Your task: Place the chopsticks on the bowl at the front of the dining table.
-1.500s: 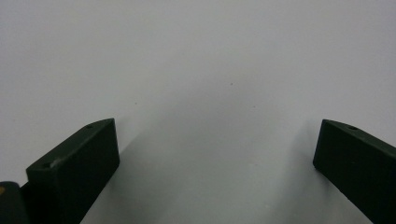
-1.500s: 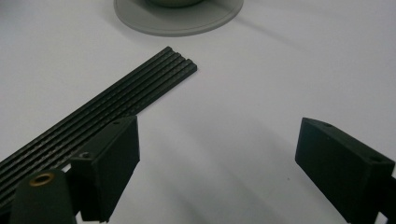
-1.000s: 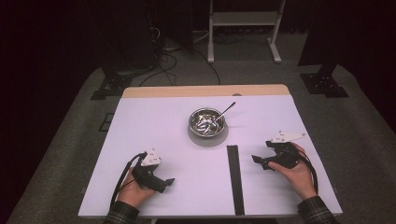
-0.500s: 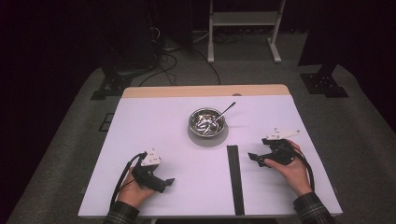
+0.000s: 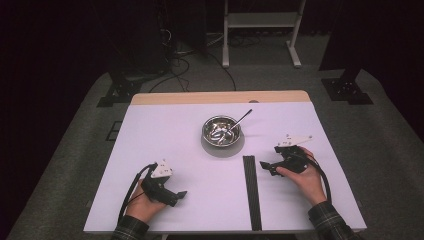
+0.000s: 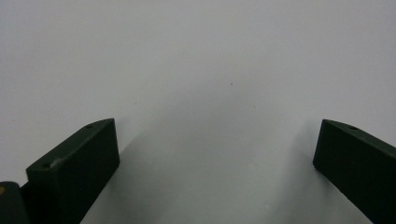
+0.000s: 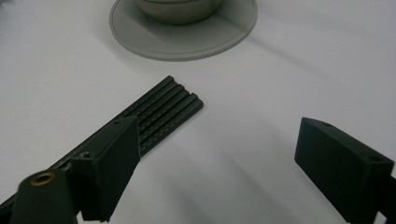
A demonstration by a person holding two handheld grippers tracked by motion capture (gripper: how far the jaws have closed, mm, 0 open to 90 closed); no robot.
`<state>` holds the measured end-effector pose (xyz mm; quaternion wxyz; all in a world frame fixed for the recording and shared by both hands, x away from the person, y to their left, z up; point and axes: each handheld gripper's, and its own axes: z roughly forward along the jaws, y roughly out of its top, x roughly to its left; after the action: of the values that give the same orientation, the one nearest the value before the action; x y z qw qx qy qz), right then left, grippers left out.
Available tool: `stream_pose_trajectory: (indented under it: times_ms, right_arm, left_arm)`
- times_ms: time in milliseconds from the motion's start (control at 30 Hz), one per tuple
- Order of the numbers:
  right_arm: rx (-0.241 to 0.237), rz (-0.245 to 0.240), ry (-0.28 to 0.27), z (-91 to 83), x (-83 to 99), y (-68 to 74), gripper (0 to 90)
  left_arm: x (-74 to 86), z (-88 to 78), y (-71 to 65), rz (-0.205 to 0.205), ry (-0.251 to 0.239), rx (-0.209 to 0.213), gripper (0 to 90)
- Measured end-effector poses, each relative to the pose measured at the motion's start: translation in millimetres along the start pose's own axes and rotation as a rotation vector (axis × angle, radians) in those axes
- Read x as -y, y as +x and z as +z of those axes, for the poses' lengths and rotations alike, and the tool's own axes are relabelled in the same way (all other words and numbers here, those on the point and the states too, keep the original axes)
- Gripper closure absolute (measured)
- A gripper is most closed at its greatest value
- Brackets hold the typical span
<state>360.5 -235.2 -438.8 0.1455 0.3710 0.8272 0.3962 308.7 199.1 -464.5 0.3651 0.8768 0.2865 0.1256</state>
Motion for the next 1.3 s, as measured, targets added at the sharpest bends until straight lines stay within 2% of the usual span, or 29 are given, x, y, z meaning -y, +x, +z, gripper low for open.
stream_pose_trajectory:
  times_ms: [567,1300]
  right_arm:
    - [-0.018,-0.018,0.045,27.4,-4.2,5.8,12.8]
    - [-0.013,-0.032,0.087,35.0,-0.5,7.4,12.8]
  left_arm:
    - [0.0,-0.1,0.0,0.001,0.001,0.000,0.0]
    - [0.0,-0.1,-0.1,0.002,0.001,-0.001,0.0]
